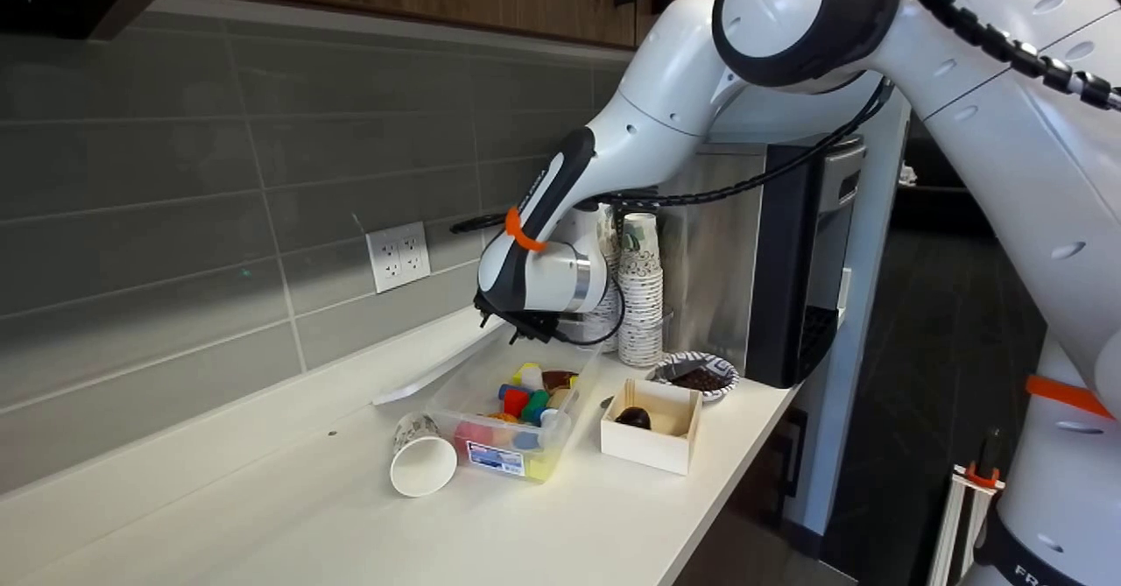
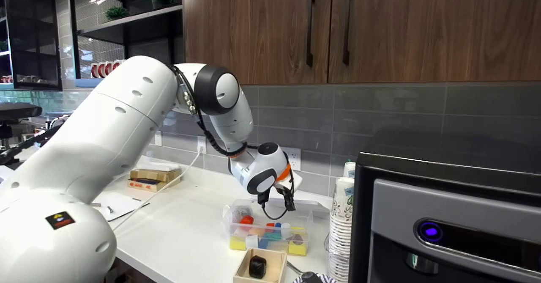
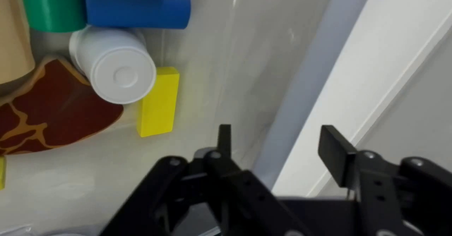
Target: Put the lid on the bowl
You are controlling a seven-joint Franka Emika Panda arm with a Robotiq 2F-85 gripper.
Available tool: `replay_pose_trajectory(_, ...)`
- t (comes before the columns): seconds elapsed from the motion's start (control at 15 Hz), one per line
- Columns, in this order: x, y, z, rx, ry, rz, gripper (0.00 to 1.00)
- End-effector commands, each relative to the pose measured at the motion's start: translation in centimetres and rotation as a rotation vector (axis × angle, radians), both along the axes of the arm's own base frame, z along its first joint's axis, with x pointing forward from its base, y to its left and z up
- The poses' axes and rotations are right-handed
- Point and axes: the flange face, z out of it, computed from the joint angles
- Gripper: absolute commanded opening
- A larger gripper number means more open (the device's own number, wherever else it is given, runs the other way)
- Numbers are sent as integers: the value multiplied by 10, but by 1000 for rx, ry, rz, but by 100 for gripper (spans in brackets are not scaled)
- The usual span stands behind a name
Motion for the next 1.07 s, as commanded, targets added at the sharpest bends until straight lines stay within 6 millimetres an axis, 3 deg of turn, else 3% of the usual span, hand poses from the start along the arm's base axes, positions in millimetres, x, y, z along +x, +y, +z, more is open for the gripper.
replay_pose_trajectory(0.0,14,4,-3,18,-5,-17,33)
replay_pose_trajectory(0.27,14,5,-7,16,-3,-18,5)
replay_pose_trajectory(0.53,16,5,1,26,-21,-29,5)
replay_pose_trajectory(0.8,12,15,23,15,-68,-11,0)
replay_pose_trajectory(1.0,6,26,39,0,-108,4,2)
